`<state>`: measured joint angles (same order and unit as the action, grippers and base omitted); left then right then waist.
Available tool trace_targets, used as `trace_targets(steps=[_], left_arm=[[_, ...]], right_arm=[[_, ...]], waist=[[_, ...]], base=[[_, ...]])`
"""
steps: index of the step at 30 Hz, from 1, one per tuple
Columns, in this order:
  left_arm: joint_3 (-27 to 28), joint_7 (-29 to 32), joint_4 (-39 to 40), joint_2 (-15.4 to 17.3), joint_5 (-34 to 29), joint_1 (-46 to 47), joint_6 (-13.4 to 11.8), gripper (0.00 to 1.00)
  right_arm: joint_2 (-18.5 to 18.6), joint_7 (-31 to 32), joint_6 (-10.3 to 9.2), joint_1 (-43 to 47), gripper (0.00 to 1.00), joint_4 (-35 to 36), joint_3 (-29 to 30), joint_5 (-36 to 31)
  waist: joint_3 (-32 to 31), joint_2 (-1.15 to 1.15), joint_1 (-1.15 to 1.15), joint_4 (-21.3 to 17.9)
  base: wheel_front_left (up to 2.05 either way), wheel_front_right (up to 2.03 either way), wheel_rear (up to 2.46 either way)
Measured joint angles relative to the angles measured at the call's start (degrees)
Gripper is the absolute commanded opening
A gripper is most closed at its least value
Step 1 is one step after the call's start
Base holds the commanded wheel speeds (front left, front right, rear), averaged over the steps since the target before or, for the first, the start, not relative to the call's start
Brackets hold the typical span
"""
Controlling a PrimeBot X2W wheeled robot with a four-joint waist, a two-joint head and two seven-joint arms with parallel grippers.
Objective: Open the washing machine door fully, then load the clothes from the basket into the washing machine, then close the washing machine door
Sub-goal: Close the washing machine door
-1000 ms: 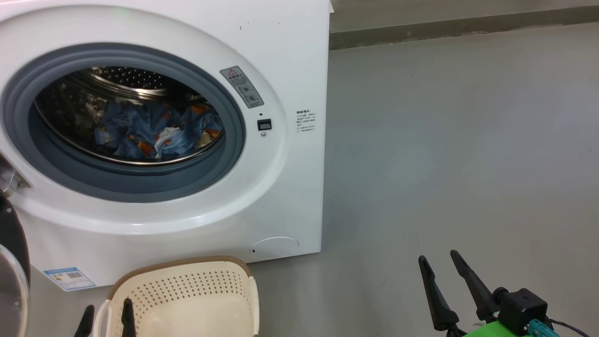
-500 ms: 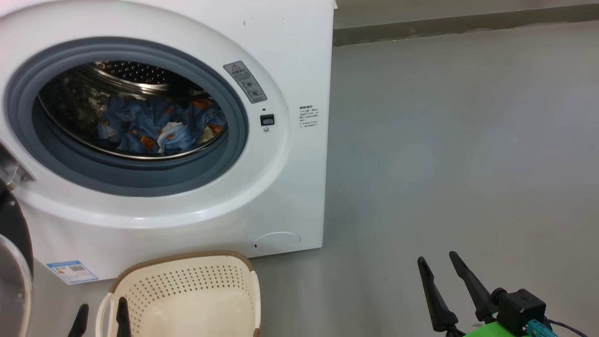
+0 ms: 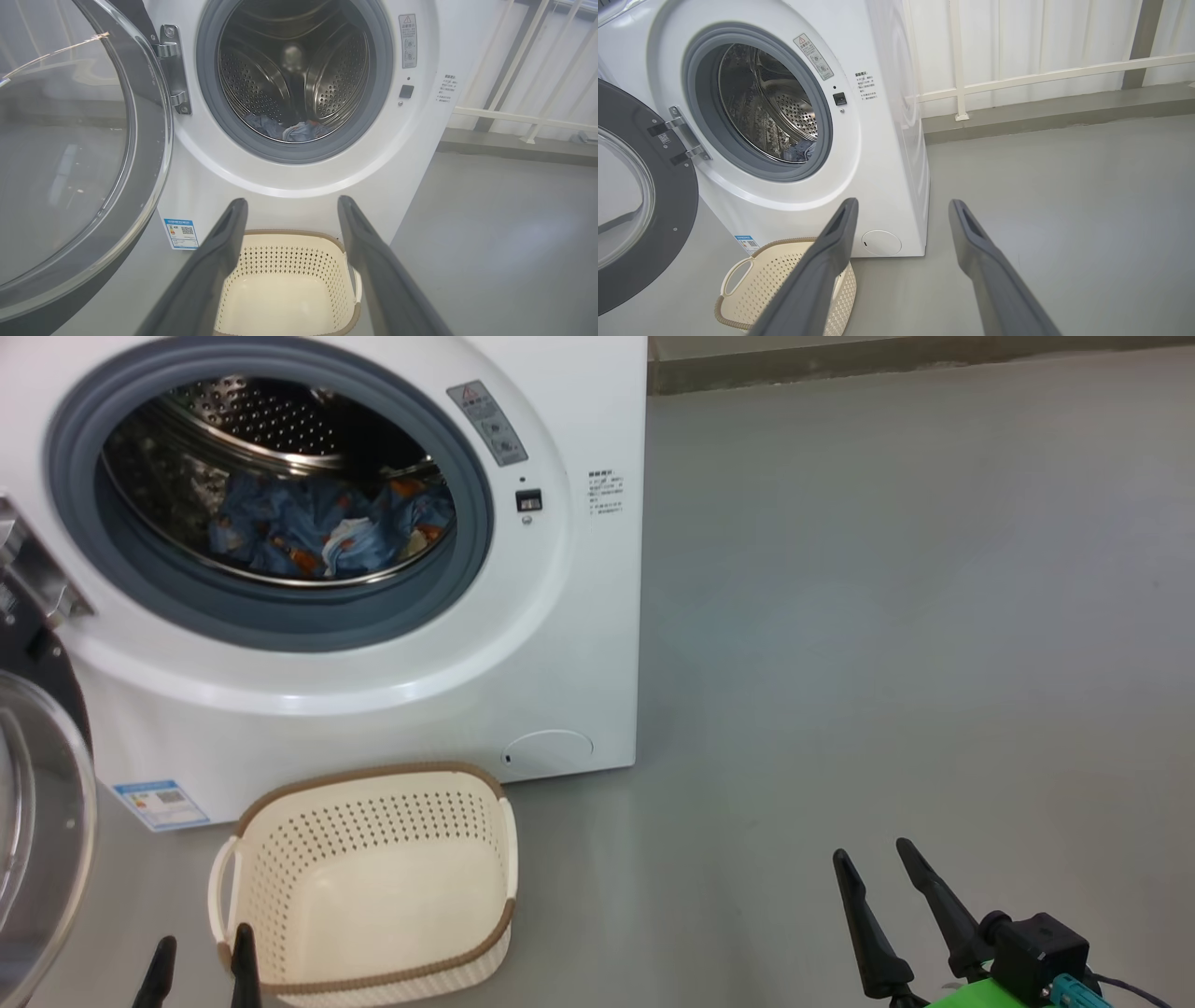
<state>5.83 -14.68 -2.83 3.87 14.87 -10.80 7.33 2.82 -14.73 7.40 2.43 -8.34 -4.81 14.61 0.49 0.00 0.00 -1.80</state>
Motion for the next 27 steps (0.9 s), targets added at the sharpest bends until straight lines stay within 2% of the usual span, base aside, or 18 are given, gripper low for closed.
trace_targets(steps=[8,21,27], left_arm=[[-0.1,0.0,0.7,0.0,0.0,0.0,0.0,1.00],[-0.7,0.0,1.0,0.0,0.2,0.0,0.0,1.00],[-1.2,0.0,1.0,0.2,1.2,0.1,0.0,1.00]], right_arm=[[0.0,0.0,0.00,0.0,1.00,0.2,0.0,0.0],[0.0,0.0,0.00,0.1,1.00,0.6,0.0,-0.1],[0.0,0.0,0.00,1.0,1.00,0.9,0.2,-0.5]], waist=[[0.0,0.00,0.00,0.4],[0.0,0.00,0.00,1.0],[0.4,0.00,0.00,2.5]], base=[[-0.80,0.80,0.00],[-0.02,0.02,0.00],[0.00,0.00,0.00]])
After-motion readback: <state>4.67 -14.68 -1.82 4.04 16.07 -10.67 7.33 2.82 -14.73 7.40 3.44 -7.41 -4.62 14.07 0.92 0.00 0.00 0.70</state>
